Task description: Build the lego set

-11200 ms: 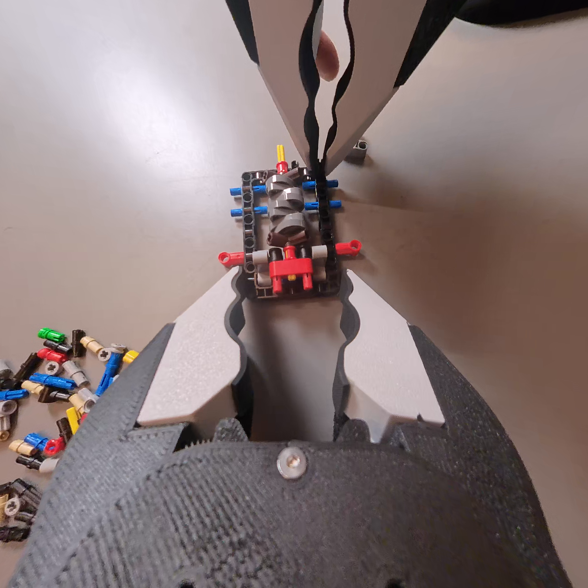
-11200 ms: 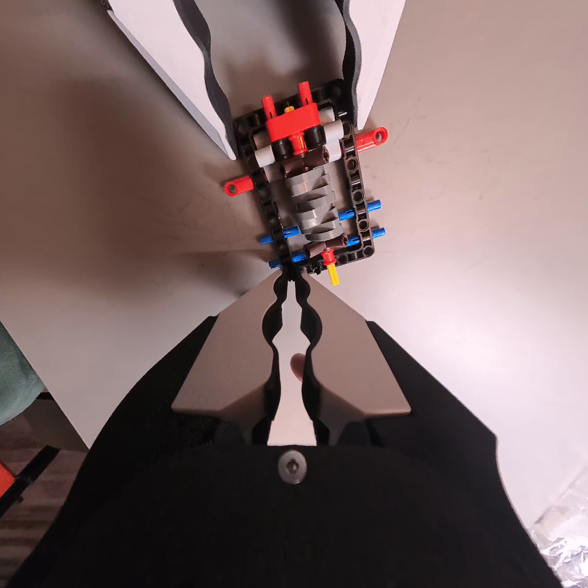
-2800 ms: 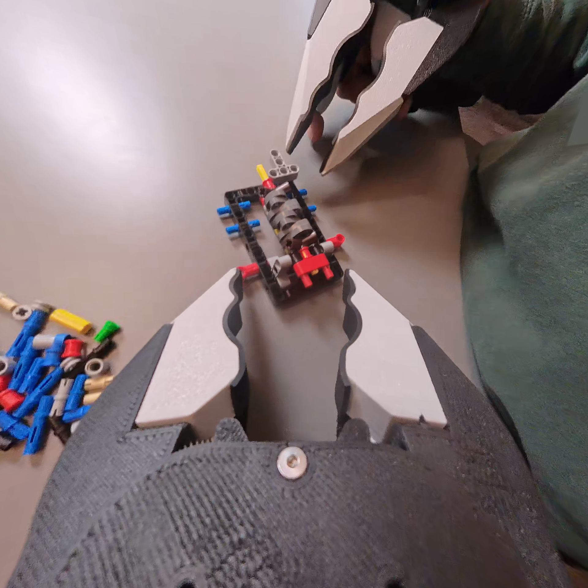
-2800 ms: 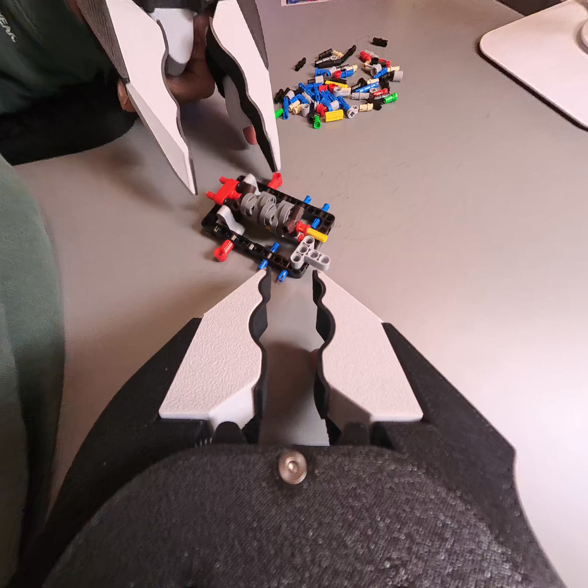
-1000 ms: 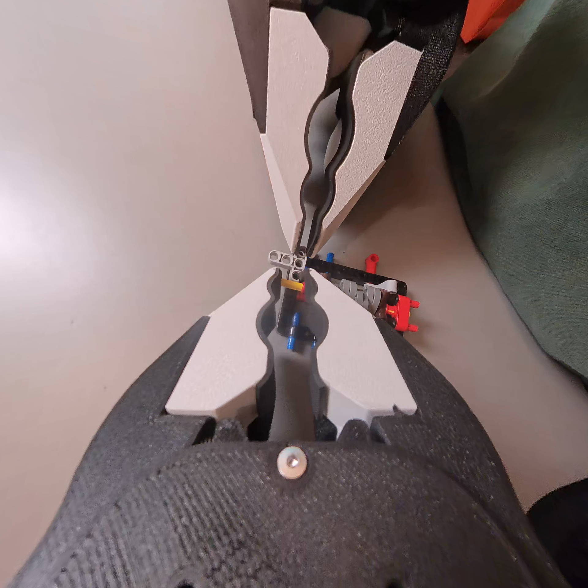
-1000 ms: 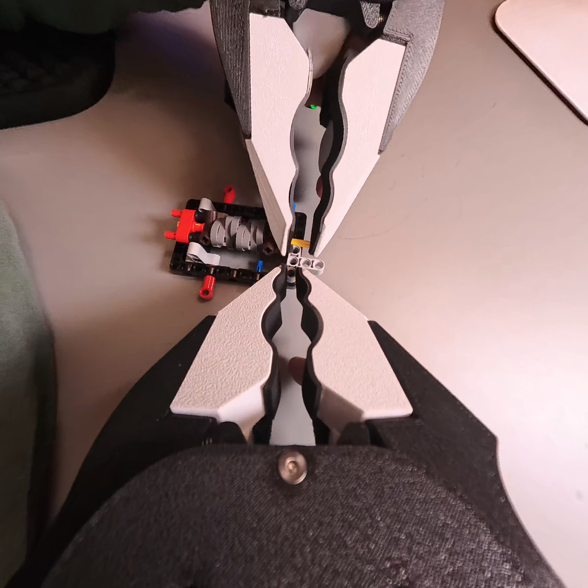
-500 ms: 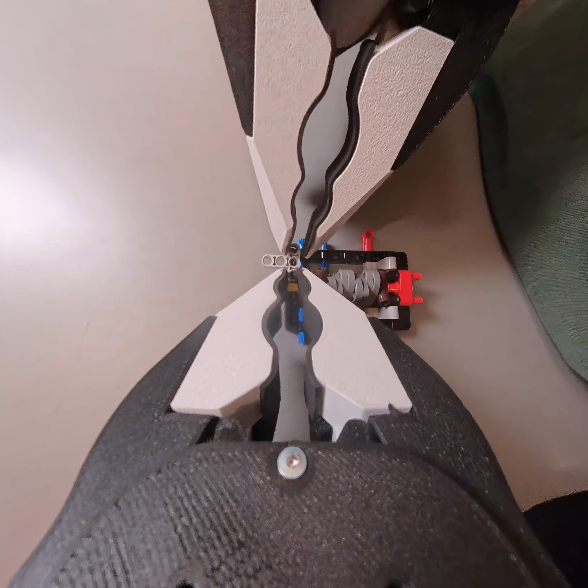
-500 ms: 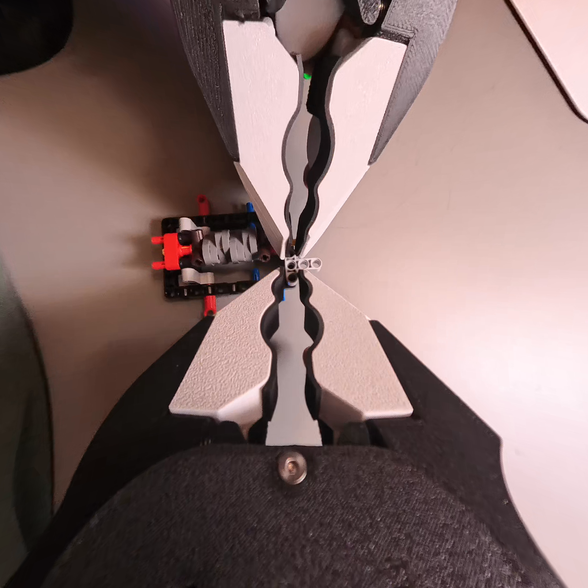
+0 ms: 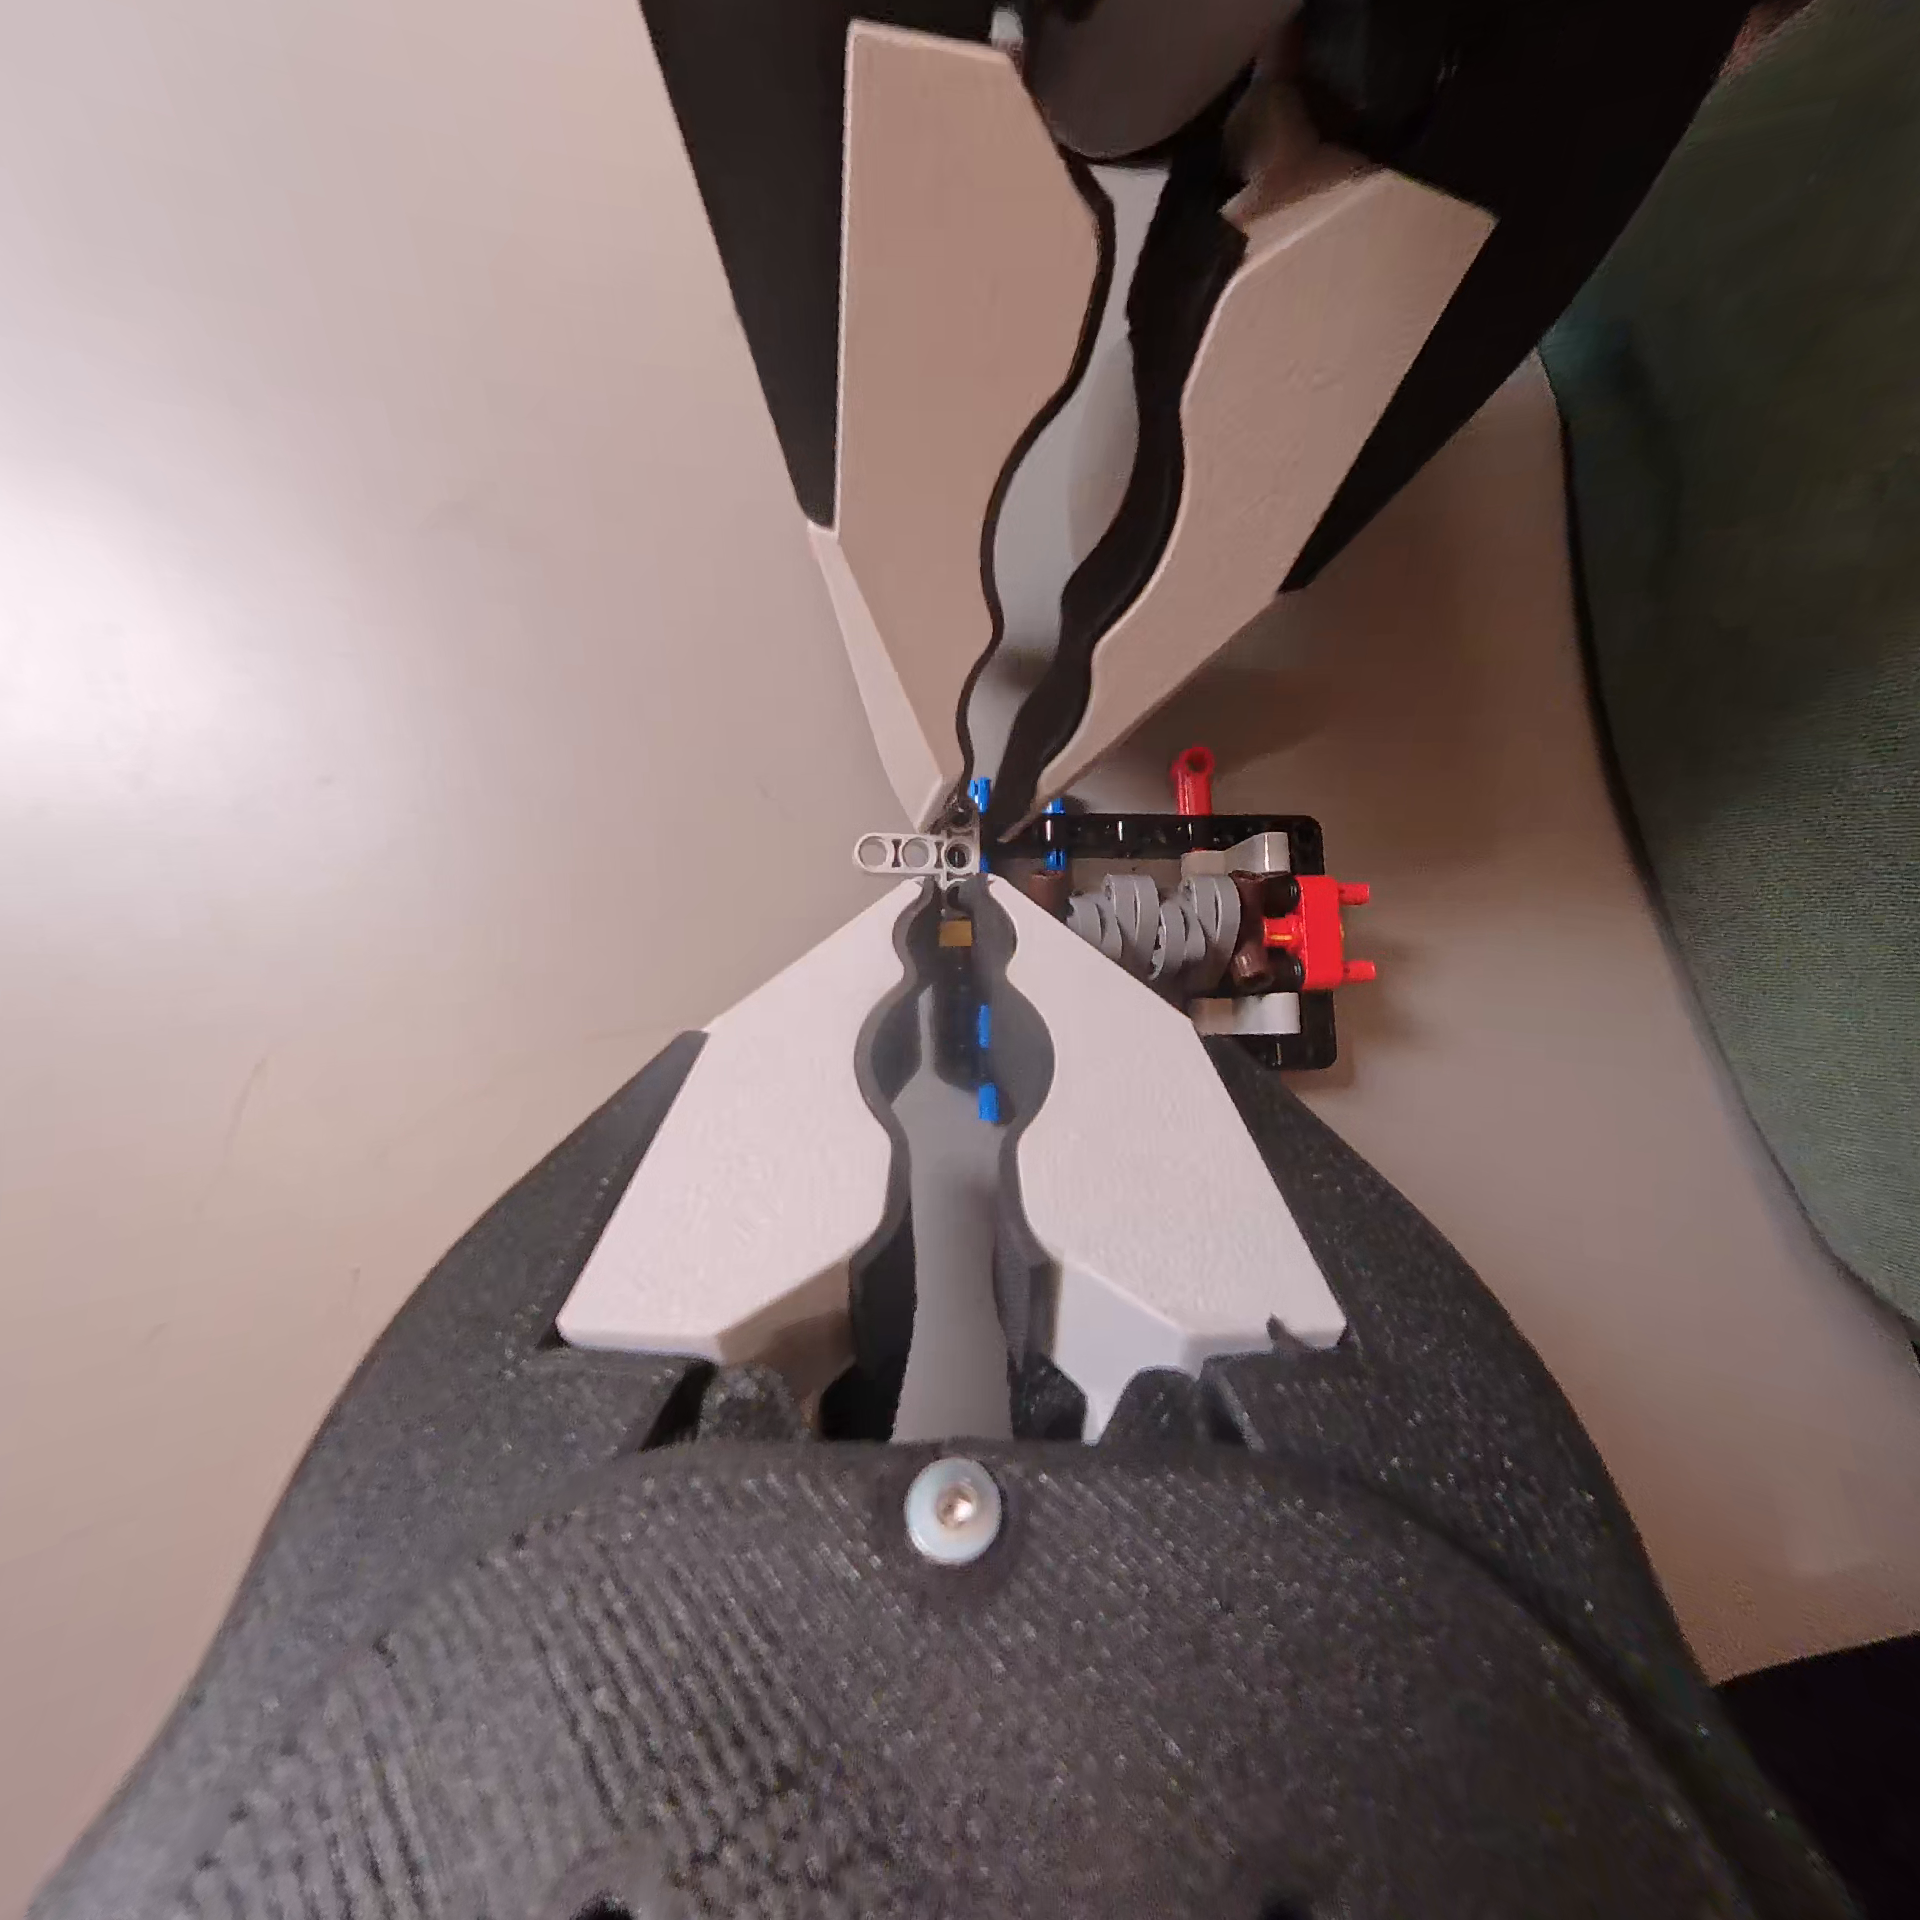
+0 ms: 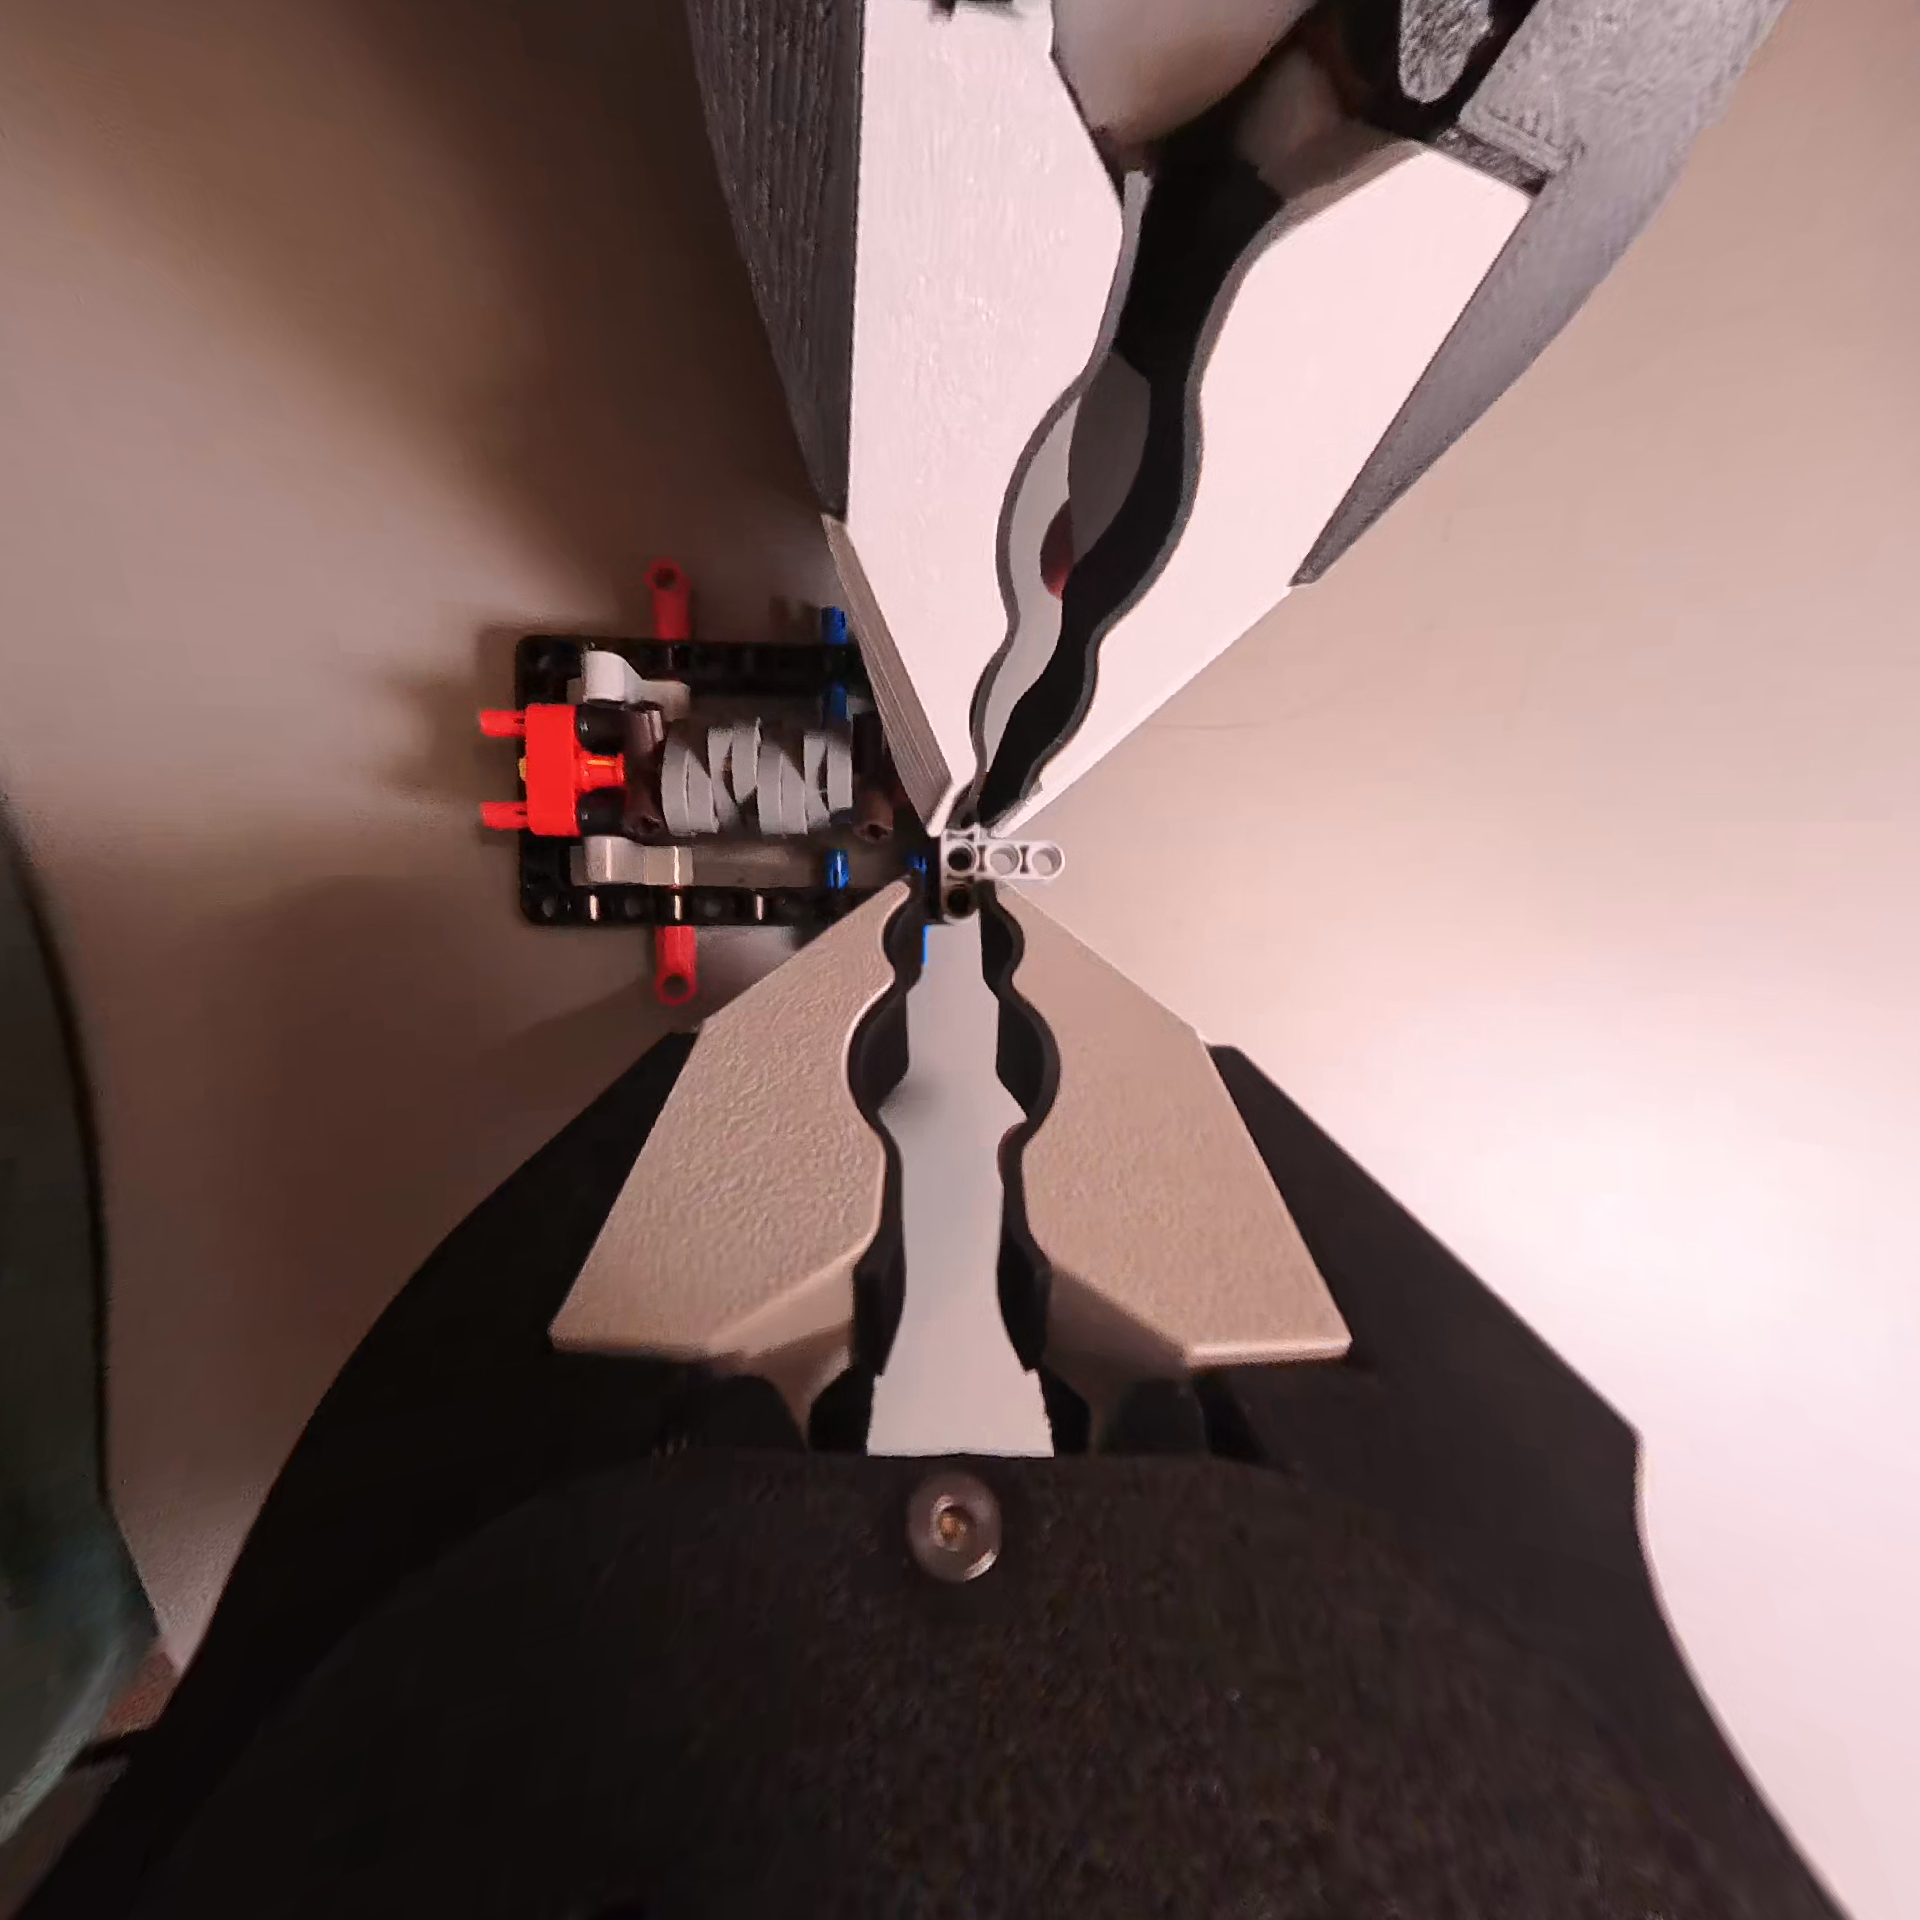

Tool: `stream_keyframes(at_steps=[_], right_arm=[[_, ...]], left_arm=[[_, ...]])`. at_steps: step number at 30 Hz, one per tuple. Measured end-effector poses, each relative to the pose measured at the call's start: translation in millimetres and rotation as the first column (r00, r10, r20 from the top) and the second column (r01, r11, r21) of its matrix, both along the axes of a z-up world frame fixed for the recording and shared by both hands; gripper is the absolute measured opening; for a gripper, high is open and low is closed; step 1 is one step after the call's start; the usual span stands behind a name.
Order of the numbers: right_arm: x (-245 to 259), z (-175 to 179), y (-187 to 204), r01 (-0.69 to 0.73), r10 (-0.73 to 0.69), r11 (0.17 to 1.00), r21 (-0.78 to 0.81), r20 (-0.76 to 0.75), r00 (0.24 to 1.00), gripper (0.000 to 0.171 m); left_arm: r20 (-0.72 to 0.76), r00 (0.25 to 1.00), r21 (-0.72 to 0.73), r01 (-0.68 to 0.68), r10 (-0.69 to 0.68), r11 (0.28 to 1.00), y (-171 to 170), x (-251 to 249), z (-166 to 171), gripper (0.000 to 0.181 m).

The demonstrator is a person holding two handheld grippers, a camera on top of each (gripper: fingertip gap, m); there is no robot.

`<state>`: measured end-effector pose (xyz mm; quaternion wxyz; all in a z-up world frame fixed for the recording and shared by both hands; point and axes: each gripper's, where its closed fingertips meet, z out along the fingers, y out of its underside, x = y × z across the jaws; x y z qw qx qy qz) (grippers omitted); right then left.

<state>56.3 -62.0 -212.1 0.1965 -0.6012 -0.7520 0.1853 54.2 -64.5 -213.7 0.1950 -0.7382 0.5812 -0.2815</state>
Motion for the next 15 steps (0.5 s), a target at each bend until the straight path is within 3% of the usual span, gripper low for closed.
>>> stream_keyframes(at_steps=[9,15], right_arm=[[2.5,-4.3,1.0,-0.078,0.076,0.997,0.016,0.074,0.994,0.005],[2.4,-6.6,0.2,-0.103,0.107,0.993,-0.054,0.082,0.991,0.005]], left_arm=[[0.011,0.999,-0.046,-0.046,0.046,0.998,-0.3,1.5,-0.1,0.003],[-0.004,0.997,-0.101,-0.079,0.079,0.992,0.1,2.0,-0.2,0.004]])
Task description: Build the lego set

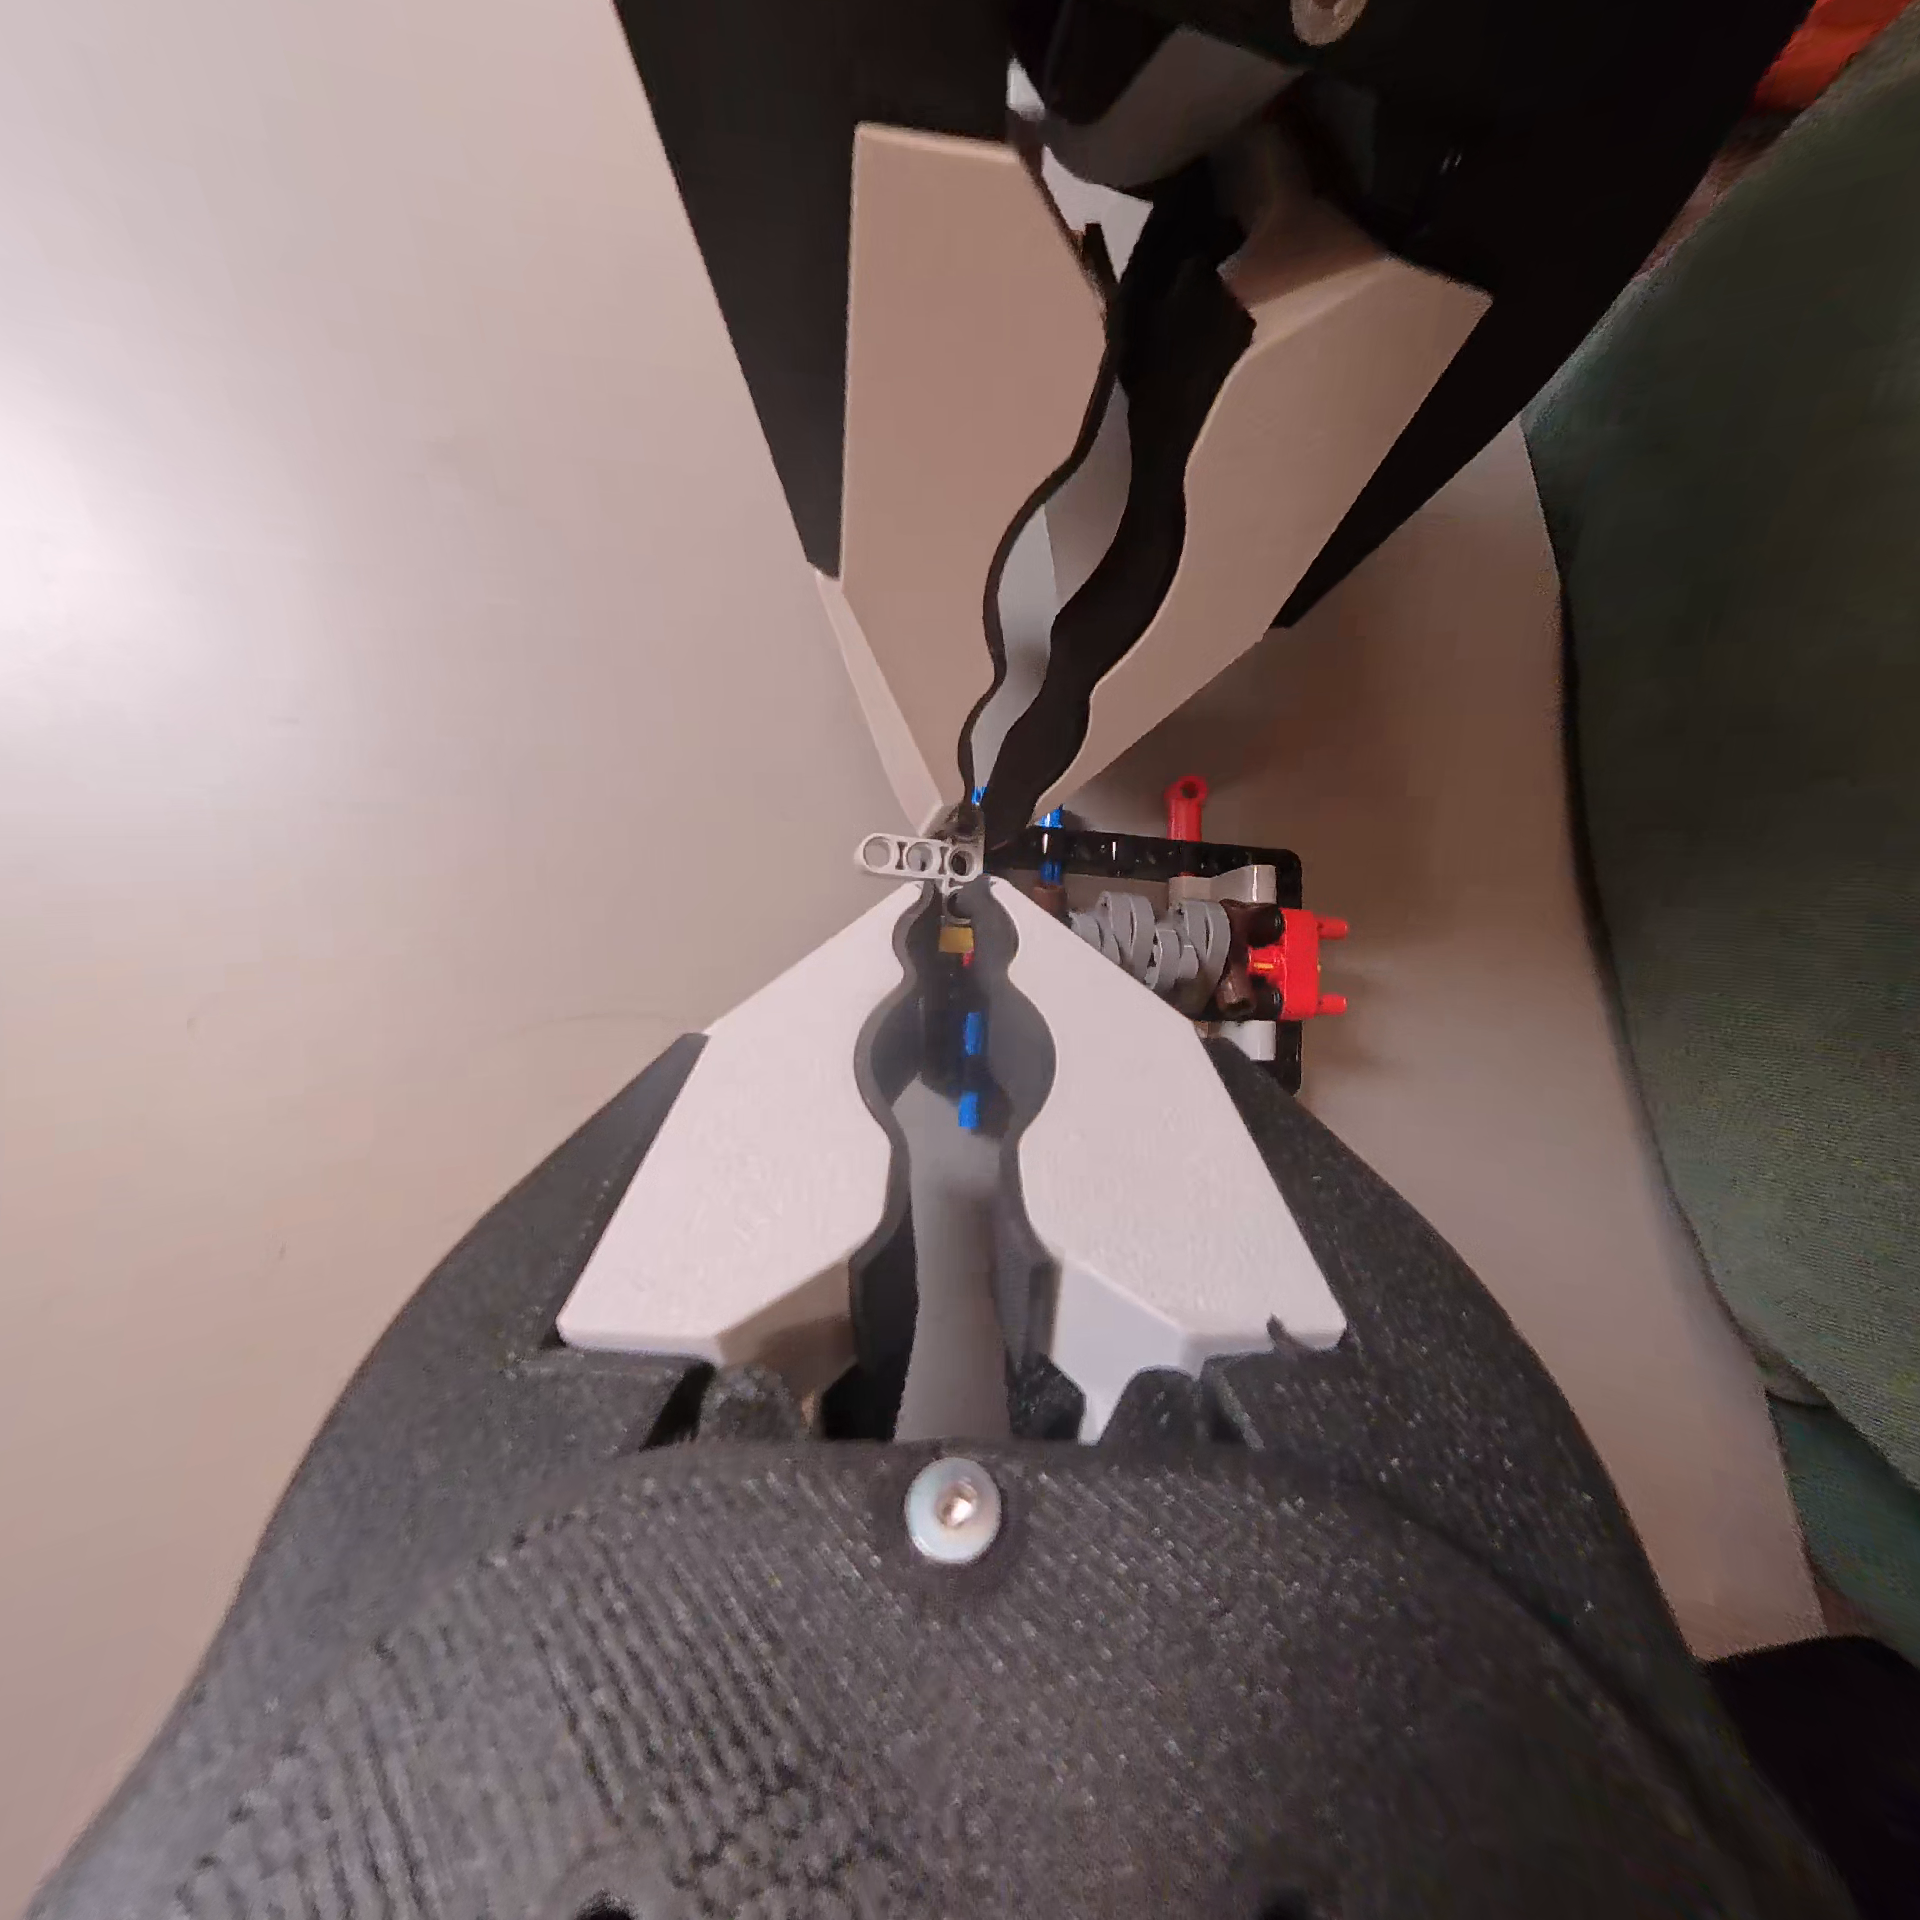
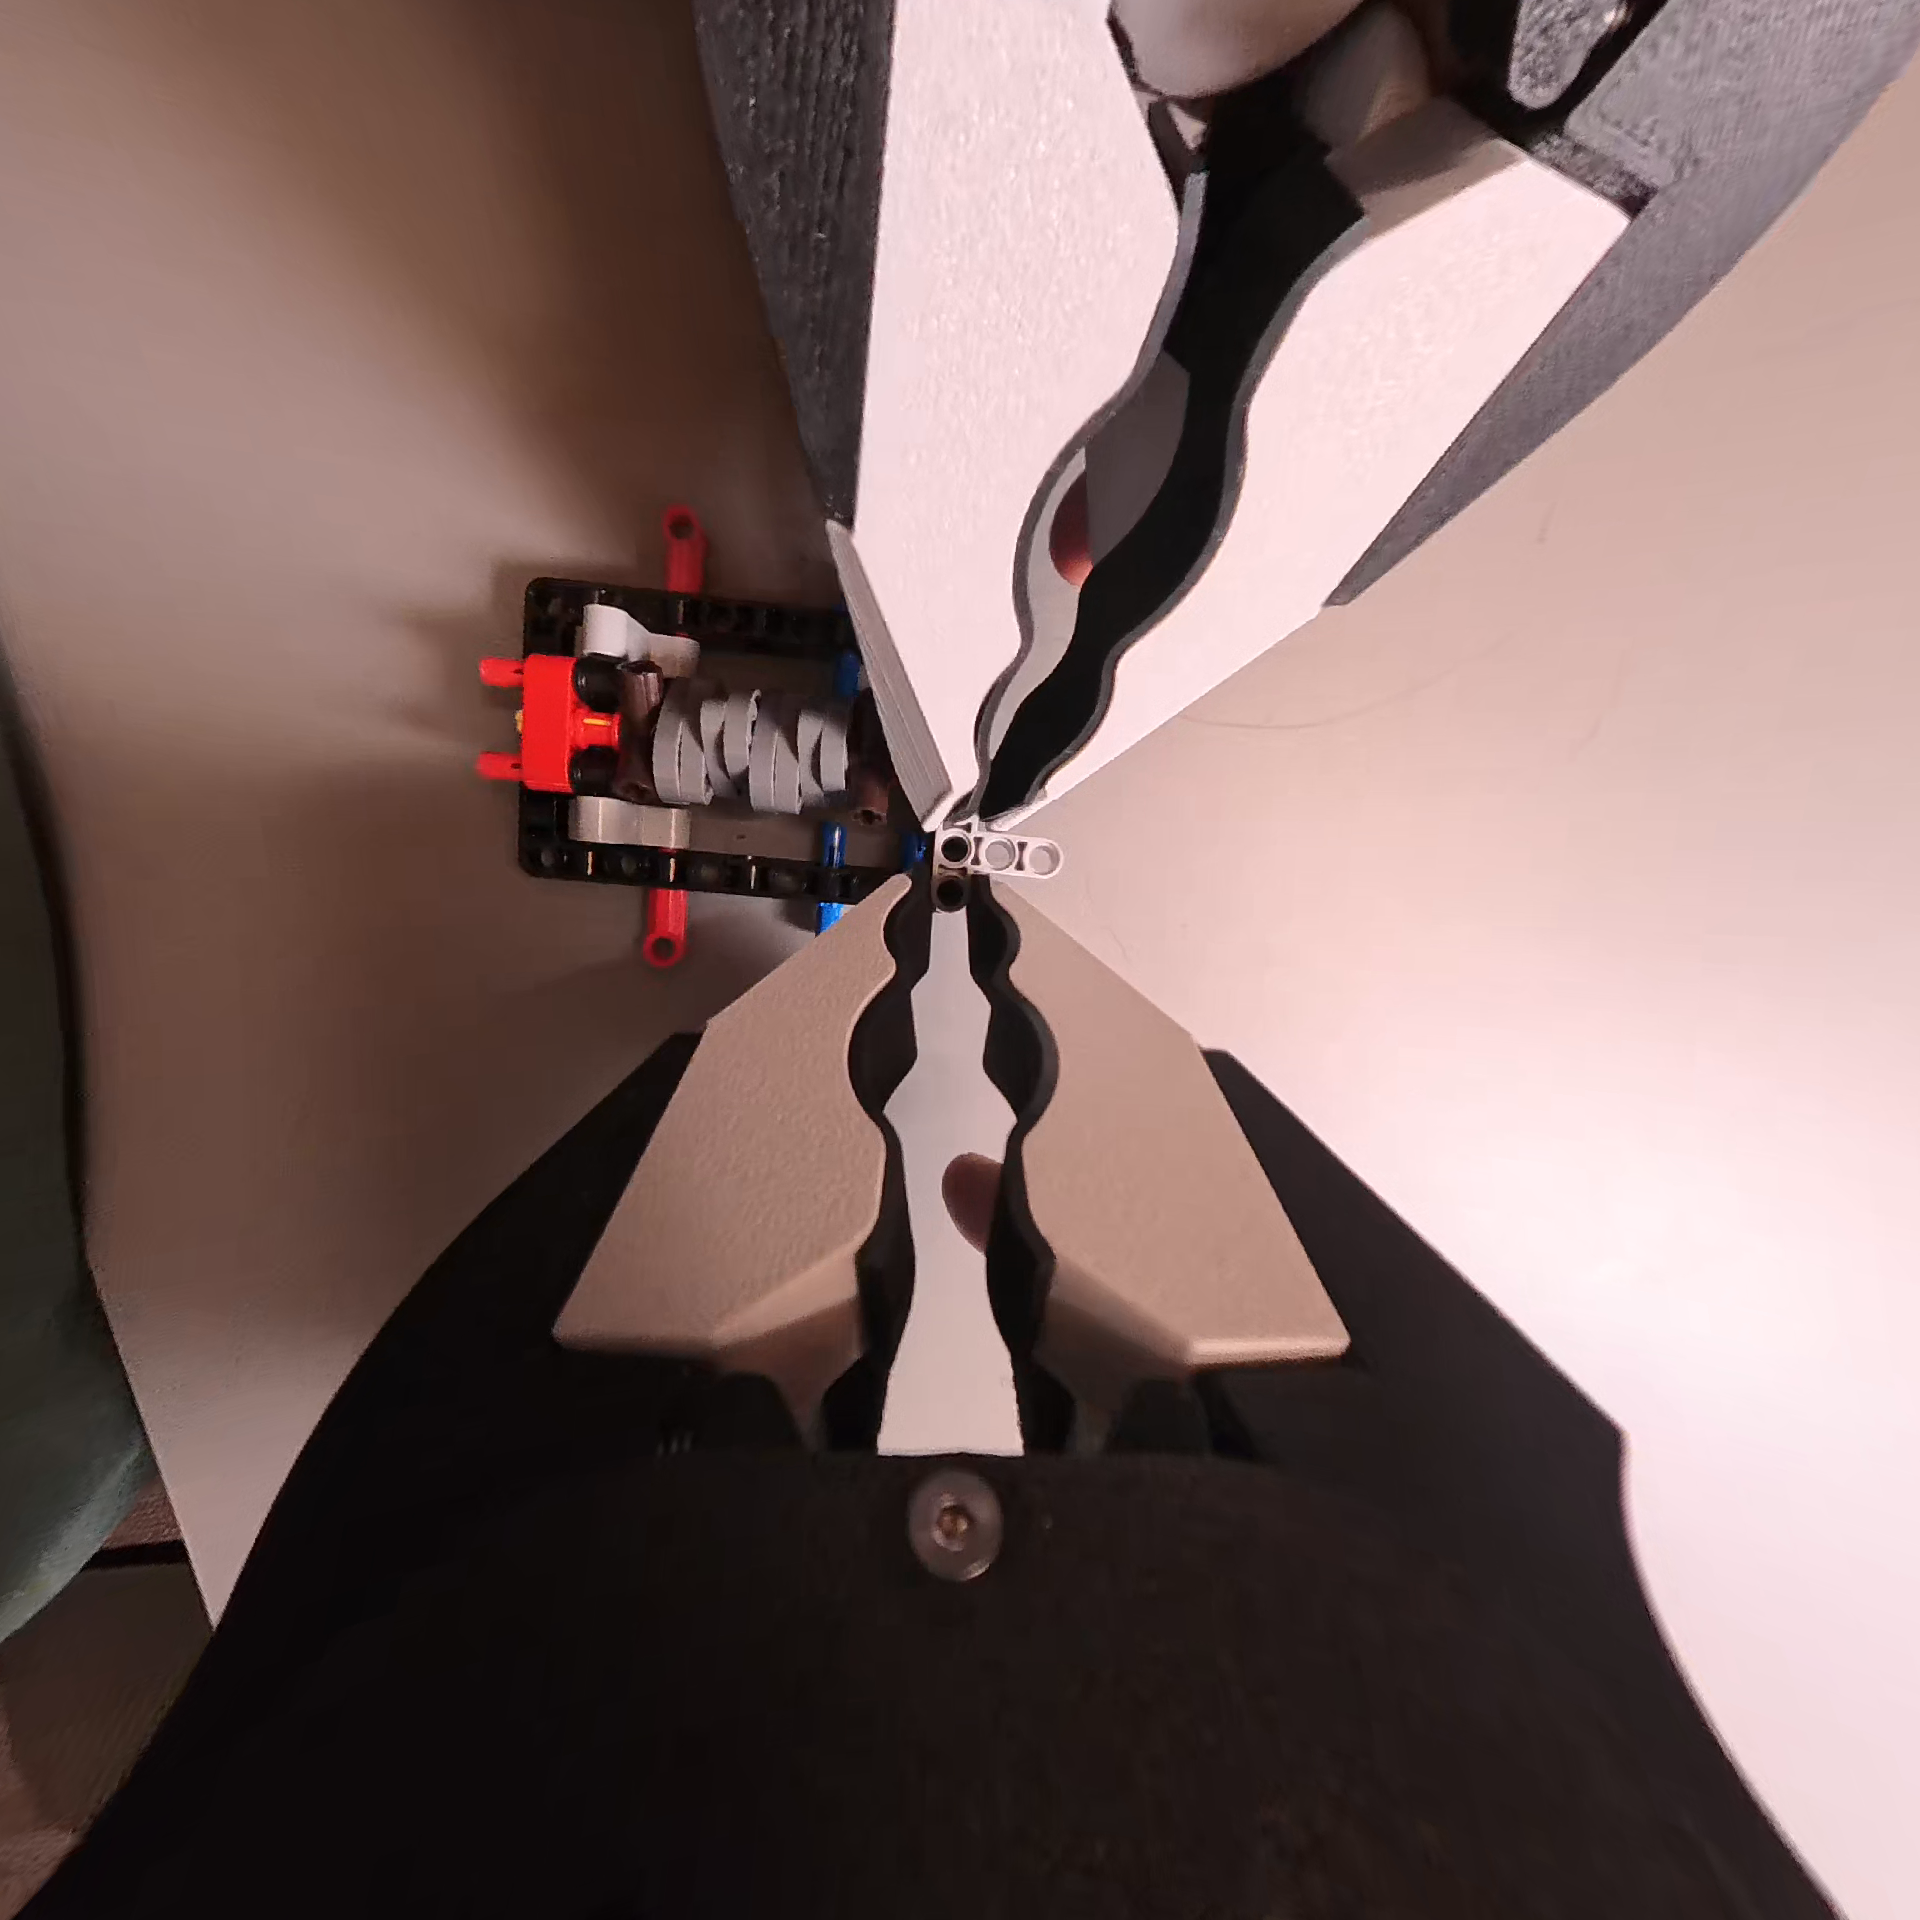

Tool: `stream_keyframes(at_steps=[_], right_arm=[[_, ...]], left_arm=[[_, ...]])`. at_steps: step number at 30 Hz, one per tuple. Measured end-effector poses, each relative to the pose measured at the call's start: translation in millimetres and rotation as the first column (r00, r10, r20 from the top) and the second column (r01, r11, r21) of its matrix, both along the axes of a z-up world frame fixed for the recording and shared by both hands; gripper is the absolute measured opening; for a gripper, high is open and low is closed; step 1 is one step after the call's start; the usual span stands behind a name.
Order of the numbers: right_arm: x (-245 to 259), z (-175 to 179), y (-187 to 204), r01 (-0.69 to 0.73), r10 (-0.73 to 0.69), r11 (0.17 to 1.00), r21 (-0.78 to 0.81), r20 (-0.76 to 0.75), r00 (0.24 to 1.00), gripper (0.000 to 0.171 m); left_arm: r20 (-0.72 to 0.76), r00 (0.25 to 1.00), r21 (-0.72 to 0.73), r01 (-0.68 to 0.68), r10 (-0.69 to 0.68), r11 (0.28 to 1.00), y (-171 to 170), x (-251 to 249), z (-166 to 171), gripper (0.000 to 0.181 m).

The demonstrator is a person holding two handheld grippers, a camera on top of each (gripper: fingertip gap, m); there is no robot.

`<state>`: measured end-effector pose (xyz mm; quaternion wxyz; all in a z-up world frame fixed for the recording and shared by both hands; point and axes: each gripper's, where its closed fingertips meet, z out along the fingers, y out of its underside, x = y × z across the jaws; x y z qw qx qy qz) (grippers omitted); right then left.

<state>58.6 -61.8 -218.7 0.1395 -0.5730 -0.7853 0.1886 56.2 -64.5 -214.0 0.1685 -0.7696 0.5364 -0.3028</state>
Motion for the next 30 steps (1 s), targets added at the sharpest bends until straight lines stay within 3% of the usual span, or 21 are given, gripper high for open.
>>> stream_keyframes(at_steps=[12,19,20,21,26,30], right_arm=[[0,-9,-4,-0.046,0.046,0.999,-0.002,0.014,0.999,0.005],[1,-6,-2,0.038,-0.04,0.998,-0.048,-0.045,0.998,0.006],[1,-5,0,0.068,-0.071,0.997,-0.048,-0.064,0.995,0.012],[3,-5,0,0.088,-0.092,0.994,-0.057,-0.075,0.993,0.02],[12,6,-1,0.198,-0.219,0.972,-0.123,-0.195,0.956,0.027],[16,8,9,0.203,-0.234,0.97,-0.13,-0.311,0.921,0.032]], left_arm=[[-0.099,0.995,-0.081,-0.018,0.01,0.997,-1,3,-8,0.006],[-0.057,0.998,-0.076,-0.022,0.018,0.997,0,2,-7,0.006],[-0.043,0.999,-0.075,-0.035,0.032,0.997,1,2,-4,0.006],[-0.012,0.999,-0.08,-0.045,0.044,0.996,2,2,1,0.018],[0.177,0.971,-0.01,-0.165,0.164,0.986,12,-18,47,0.033],[0.179,0.949,0.023,-0.268,0.26,0.963,-13,-41,39,0.058]])
